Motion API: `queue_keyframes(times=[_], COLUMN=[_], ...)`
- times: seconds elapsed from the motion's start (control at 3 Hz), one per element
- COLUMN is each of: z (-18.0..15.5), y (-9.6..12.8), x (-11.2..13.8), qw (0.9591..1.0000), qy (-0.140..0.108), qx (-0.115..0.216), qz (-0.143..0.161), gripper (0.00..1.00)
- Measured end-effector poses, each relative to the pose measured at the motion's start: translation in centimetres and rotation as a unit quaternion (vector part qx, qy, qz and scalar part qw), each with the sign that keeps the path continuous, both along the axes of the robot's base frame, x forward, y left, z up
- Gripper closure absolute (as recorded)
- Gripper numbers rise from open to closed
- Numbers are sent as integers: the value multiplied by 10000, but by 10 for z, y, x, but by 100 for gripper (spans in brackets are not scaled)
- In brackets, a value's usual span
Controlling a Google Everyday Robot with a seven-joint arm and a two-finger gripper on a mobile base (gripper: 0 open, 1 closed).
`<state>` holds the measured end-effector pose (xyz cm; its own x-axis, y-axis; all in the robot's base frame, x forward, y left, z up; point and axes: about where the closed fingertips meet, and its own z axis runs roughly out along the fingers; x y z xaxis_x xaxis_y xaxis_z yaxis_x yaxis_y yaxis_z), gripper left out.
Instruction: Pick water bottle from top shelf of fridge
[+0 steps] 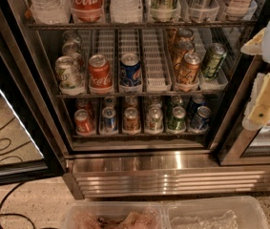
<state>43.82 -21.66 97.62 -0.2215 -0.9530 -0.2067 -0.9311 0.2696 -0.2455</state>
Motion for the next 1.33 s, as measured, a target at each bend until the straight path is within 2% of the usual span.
queue_keyframes(times=[0.33, 0.67, 1.0, 1.33], z=[0, 1, -16, -33], y=[0, 1, 8, 36], x=[0, 2, -4, -30], qw=[10000, 9999, 9959, 9757], qy=[-1, -54, -80, -133], qx=[3, 140, 784, 1804], qz=[0, -22, -443, -1238], gripper=[0, 0, 0, 0])
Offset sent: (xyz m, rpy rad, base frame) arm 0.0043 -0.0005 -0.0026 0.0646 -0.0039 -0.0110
